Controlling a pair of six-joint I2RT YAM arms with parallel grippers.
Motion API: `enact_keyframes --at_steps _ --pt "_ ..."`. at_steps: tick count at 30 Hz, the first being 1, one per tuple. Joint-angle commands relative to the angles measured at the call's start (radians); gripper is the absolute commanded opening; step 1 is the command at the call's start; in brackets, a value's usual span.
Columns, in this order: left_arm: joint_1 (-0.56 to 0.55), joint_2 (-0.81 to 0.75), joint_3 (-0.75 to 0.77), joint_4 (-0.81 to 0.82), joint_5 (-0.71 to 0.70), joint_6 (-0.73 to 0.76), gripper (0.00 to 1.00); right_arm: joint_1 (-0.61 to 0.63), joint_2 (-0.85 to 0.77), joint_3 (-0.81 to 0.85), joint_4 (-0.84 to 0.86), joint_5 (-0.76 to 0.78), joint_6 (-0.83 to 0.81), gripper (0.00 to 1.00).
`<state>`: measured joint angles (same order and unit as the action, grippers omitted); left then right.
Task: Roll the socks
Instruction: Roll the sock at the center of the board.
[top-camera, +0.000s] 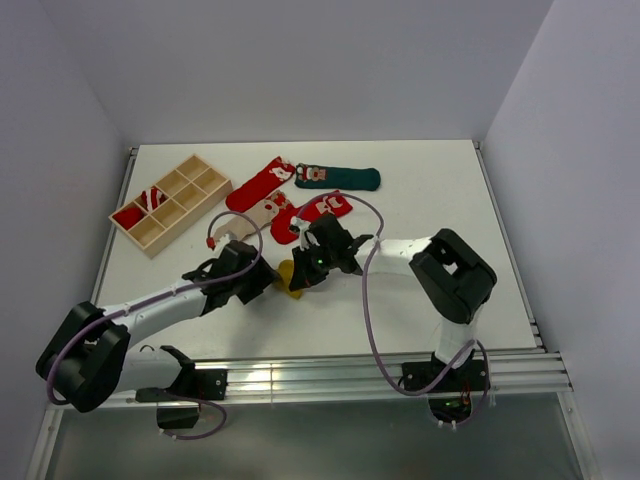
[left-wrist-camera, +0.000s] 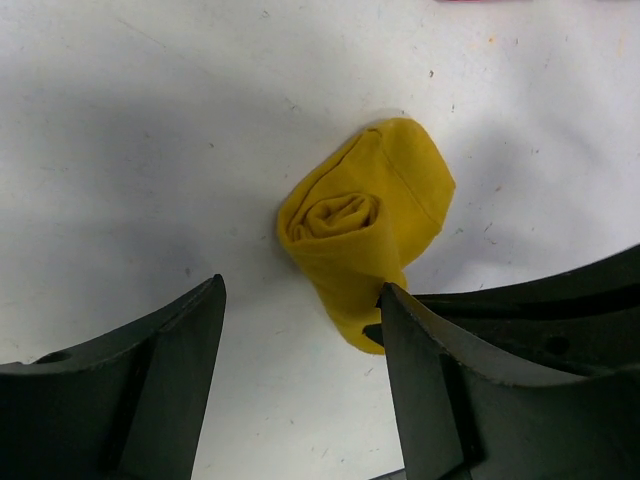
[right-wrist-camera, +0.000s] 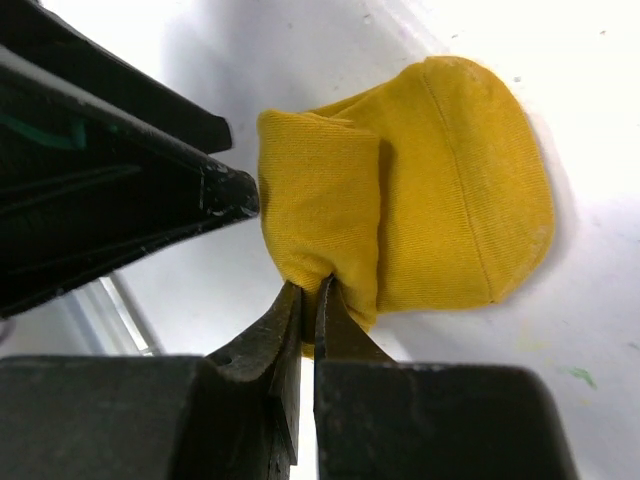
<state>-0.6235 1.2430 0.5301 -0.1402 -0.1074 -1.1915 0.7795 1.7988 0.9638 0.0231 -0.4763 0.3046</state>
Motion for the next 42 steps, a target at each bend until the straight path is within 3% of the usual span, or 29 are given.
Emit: enact_keyframes --at_steps 1,13,20,29,33,36,39,41,42 --pt "-0.004 0.013 -0.013 0.050 -0.009 -0.025 0.68 -0.019 0.071 0.030 -0.124 -0.122 0.065 0.00" --pt "-0.004 0.052 -0.036 0.094 -0.046 -0.106 0.65 -0.074 0.163 0.062 -0.101 -0.218 0.137 0.00" --pt "-0.004 0.148 -0.027 0.074 -0.078 -0.108 0.57 -0.086 0.189 0.050 -0.058 -0.275 0.191 0.00" --pt "-0.033 0.320 0.067 0.172 0.001 0.029 0.44 -0.091 0.139 -0.068 0.057 -0.268 0.323 0.00" --pt "-0.082 0.371 0.136 0.186 0.029 0.075 0.40 -0.094 0.085 -0.155 0.107 -0.181 0.370 0.00" --pt "-0.101 0.383 0.140 0.197 0.049 0.078 0.35 -0.098 0.048 -0.189 0.120 -0.137 0.373 0.00" --pt "-0.102 0.385 0.139 0.189 0.049 0.072 0.23 -0.103 0.011 -0.195 0.103 -0.053 0.346 0.00" --pt "-0.101 0.381 0.142 0.177 0.046 0.072 0.08 -0.102 -0.036 -0.200 0.090 0.019 0.314 0.00" --pt "-0.102 0.383 0.143 0.171 0.046 0.072 0.03 -0.102 -0.059 -0.201 0.087 0.039 0.301 0.05"
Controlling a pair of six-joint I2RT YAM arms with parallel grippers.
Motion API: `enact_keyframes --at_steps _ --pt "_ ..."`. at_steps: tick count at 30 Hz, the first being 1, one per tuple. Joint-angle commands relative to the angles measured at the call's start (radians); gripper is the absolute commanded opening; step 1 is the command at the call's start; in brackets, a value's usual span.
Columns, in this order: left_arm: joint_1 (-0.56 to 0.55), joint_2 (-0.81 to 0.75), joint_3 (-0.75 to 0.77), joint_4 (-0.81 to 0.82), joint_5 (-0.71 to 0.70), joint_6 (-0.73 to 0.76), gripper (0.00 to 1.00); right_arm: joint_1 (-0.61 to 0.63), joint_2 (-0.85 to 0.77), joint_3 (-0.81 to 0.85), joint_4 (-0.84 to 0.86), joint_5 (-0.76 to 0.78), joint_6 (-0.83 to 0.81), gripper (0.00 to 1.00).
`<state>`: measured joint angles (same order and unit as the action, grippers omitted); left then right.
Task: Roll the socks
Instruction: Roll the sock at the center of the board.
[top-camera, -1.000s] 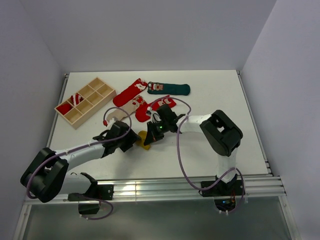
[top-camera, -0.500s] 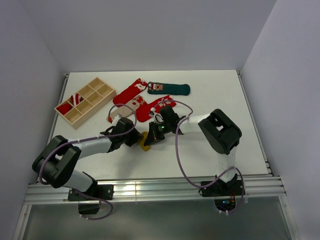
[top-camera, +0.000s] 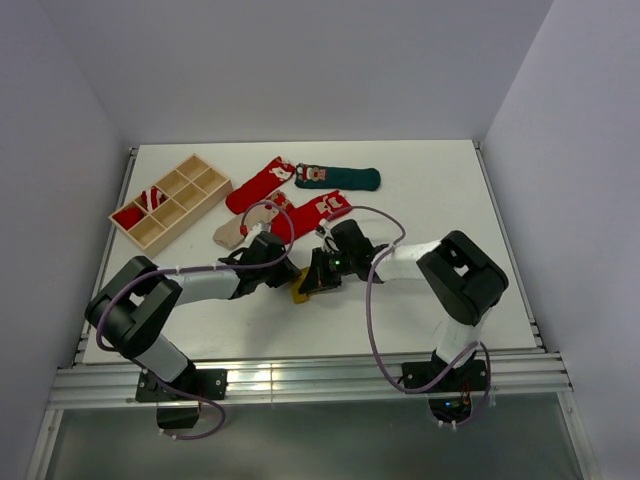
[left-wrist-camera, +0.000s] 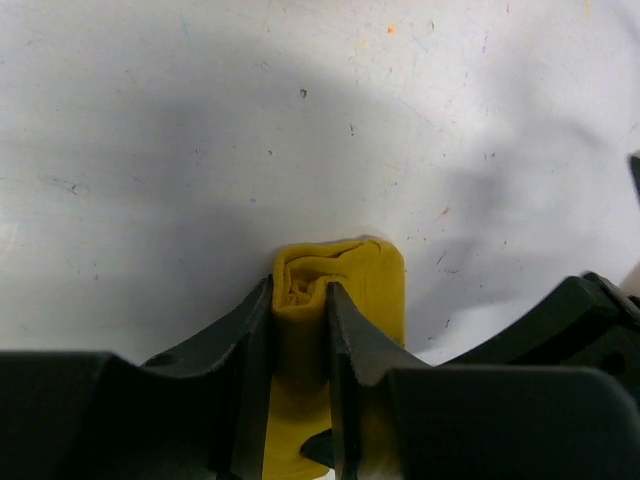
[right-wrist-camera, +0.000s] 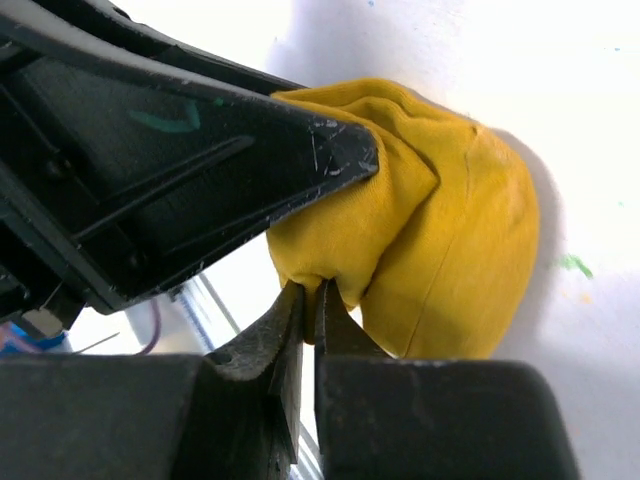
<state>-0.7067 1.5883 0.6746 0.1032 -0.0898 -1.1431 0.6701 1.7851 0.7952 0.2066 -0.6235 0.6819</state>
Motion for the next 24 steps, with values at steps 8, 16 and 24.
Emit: enact_keyframes --at_steps 8,16,24 --pt "-0.019 0.068 0.045 -0.152 0.035 0.013 0.00 0.137 -0.286 -0.054 -0.142 0.659 -0.201 0.45" --pt "-0.019 0.117 0.095 -0.238 0.042 0.006 0.00 0.426 -0.294 -0.030 -0.121 1.021 -0.384 0.58" --pt "-0.019 0.122 0.112 -0.258 0.044 0.016 0.00 0.552 -0.127 0.071 -0.160 1.189 -0.462 0.58"
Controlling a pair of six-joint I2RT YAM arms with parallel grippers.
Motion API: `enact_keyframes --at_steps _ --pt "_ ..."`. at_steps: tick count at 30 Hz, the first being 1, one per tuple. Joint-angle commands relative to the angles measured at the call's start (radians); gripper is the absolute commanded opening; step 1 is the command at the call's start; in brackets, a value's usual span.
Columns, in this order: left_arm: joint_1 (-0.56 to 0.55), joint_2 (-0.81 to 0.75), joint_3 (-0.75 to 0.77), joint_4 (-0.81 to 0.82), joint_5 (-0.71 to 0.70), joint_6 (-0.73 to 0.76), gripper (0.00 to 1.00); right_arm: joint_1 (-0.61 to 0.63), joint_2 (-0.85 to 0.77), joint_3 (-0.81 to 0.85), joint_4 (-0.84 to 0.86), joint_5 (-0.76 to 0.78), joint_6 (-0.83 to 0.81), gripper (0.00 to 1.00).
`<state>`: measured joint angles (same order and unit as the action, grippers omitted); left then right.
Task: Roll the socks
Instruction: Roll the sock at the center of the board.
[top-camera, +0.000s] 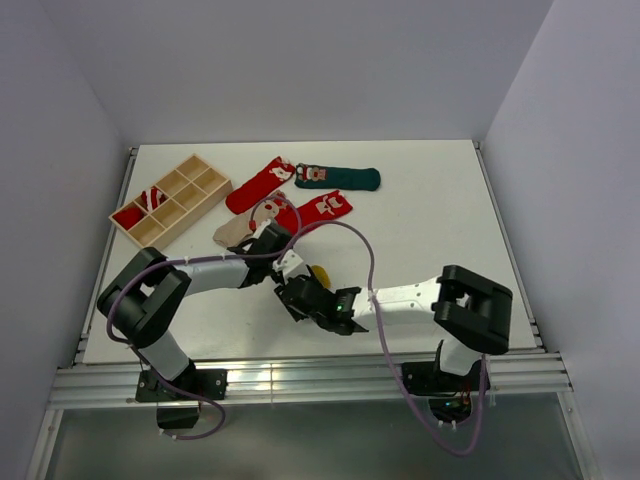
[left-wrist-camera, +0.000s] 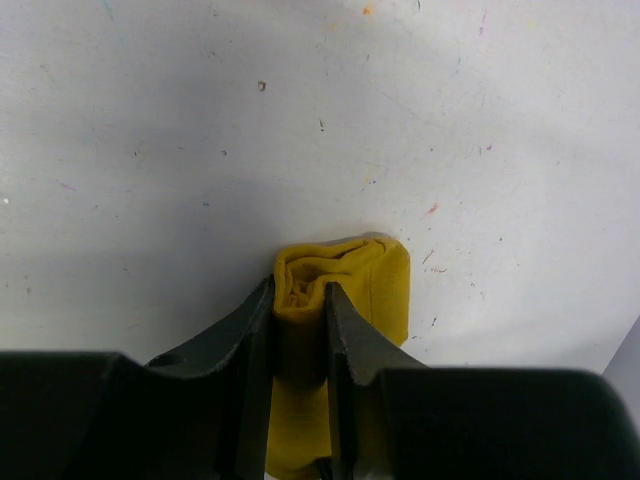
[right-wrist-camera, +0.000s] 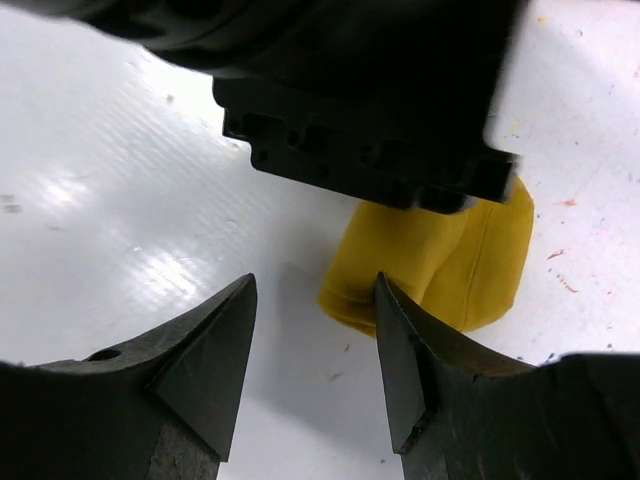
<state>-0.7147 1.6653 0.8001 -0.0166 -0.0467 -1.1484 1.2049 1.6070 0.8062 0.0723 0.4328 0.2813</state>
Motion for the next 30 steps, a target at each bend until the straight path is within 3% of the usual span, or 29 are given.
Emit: enact_keyframes --at_steps 1,8,22,25,27,28,30 --pt "-0.011 0.045 -0.010 -0.141 0.004 0.022 0.00 0.019 0.069 0.076 -0.032 0.156 -0.063 0.58" --pt "-0.011 0.045 -0.010 -0.141 0.004 0.030 0.00 0.022 0.159 0.105 -0.109 0.282 -0.025 0.58" --pt "-0.011 0.051 0.013 -0.166 0.004 0.064 0.00 -0.022 0.194 0.073 -0.175 0.276 0.067 0.54" --pt "-0.011 0.057 0.022 -0.166 0.008 0.072 0.00 -0.037 0.209 0.062 -0.181 0.229 0.088 0.43" --pt "-0.011 0.060 0.025 -0.169 0.011 0.073 0.00 -0.059 0.231 0.054 -0.198 0.216 0.107 0.26" --pt "-0.011 0.060 0.027 -0.167 0.011 0.075 0.00 -0.065 0.232 0.051 -0.200 0.192 0.108 0.12" --pt "-0.009 0.059 0.028 -0.167 0.011 0.075 0.00 -0.079 0.220 0.034 -0.190 0.156 0.108 0.00"
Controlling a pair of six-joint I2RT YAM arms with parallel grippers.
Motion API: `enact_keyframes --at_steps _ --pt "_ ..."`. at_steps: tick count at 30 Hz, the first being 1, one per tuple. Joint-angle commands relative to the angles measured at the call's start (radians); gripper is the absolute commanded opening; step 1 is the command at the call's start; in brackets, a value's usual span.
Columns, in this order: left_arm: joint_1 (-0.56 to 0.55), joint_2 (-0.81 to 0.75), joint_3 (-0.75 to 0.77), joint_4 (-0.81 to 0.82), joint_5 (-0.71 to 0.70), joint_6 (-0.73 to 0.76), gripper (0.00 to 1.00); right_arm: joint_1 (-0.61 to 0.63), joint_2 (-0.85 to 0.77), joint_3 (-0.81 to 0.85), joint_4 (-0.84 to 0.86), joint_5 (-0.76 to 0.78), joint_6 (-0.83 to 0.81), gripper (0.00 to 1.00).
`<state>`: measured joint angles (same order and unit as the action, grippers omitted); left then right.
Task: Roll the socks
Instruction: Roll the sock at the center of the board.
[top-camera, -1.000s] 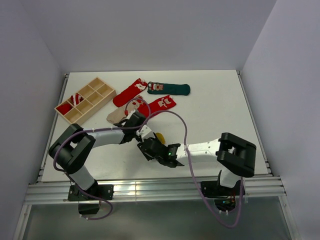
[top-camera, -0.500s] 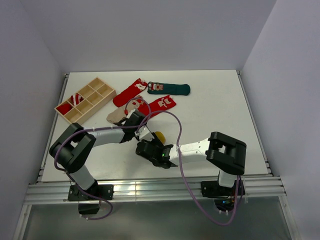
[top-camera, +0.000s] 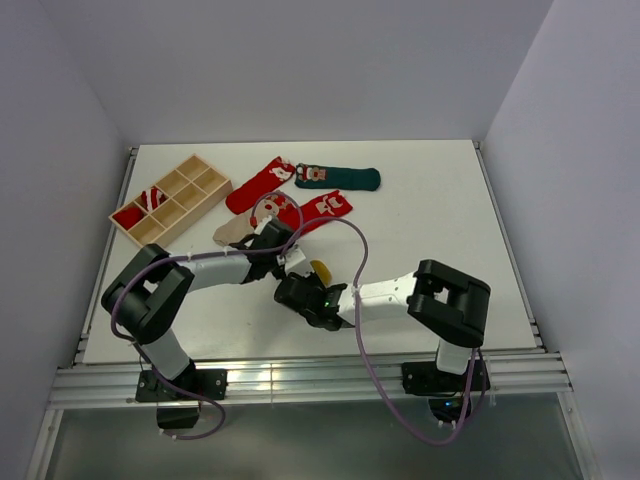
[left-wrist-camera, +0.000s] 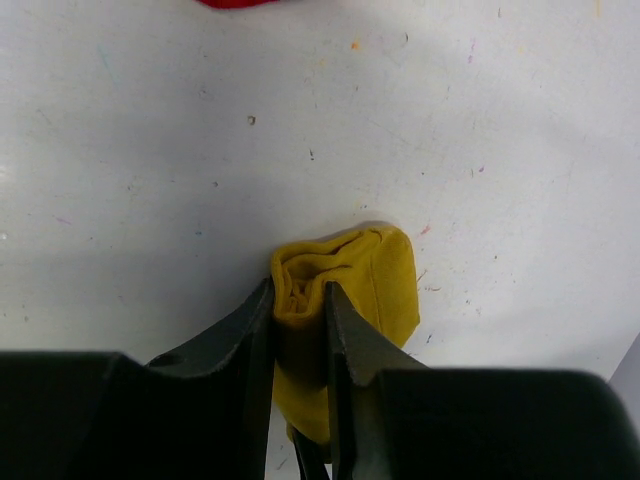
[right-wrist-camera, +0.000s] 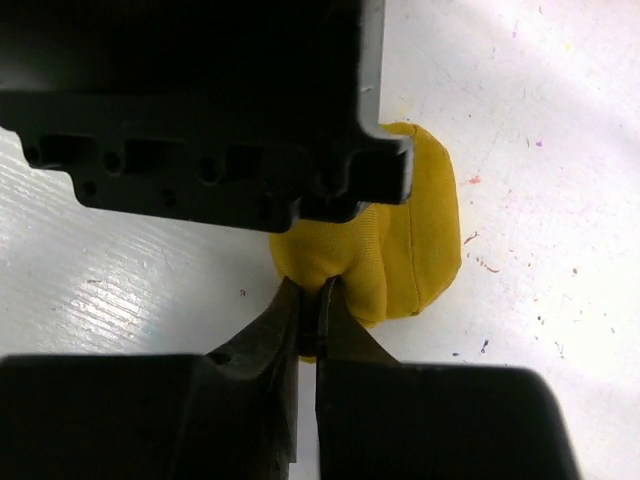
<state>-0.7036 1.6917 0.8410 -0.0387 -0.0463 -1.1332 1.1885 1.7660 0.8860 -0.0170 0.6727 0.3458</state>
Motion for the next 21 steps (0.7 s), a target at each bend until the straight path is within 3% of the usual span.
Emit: enact_keyframes --at_steps 1,5,7,8,12,21 --pt "-0.022 0.031 -0.011 -0.145 0.010 0.058 0.00 -0.069 0.053 -0.053 -0.095 -0.105 0.039 0.00" --pt "-0.020 0.013 0.001 -0.161 -0.013 0.050 0.09 -0.113 -0.006 -0.079 -0.061 -0.280 0.028 0.00" --pt "-0.022 -0.012 0.007 -0.174 -0.044 0.043 0.22 -0.161 -0.048 -0.097 -0.049 -0.431 0.032 0.00" --pt "-0.022 -0.032 0.004 -0.176 -0.062 0.036 0.35 -0.182 -0.057 -0.102 -0.040 -0.523 0.039 0.00" --pt "-0.020 -0.079 0.000 -0.179 -0.089 0.020 0.54 -0.286 -0.088 -0.119 -0.014 -0.758 0.064 0.00" --pt "-0.011 -0.227 -0.104 -0.110 -0.144 -0.033 0.70 -0.495 0.004 -0.143 0.101 -1.146 0.140 0.00"
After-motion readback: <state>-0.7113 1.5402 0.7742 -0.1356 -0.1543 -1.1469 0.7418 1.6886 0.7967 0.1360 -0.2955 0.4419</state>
